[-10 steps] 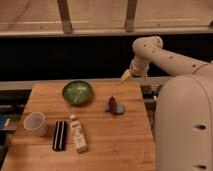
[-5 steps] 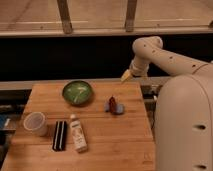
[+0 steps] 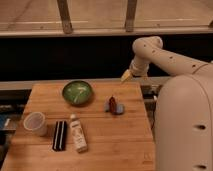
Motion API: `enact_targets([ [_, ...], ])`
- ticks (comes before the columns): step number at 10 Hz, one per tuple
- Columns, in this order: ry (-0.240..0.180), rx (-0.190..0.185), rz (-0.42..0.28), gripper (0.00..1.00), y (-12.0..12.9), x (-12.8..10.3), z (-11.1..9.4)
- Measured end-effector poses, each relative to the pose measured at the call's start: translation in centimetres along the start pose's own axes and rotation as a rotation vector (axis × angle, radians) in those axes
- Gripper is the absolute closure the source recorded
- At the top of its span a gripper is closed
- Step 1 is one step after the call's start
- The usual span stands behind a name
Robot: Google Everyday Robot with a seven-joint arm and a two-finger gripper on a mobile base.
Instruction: Place the eraser in the ceramic cup
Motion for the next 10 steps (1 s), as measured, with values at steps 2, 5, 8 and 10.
enact_targets([
  [2, 0.000, 0.000, 0.000, 0.20, 0.0, 0.0, 0.0],
  [5, 0.000, 0.000, 0.000, 0.20, 0.0, 0.0, 0.0],
  [8, 0.017, 0.014, -0.031, 0.20, -0.1, -0.5, -0.7],
  [10, 0.075, 0.053, -0.130, 0.20, 1.8, -1.6, -1.6],
])
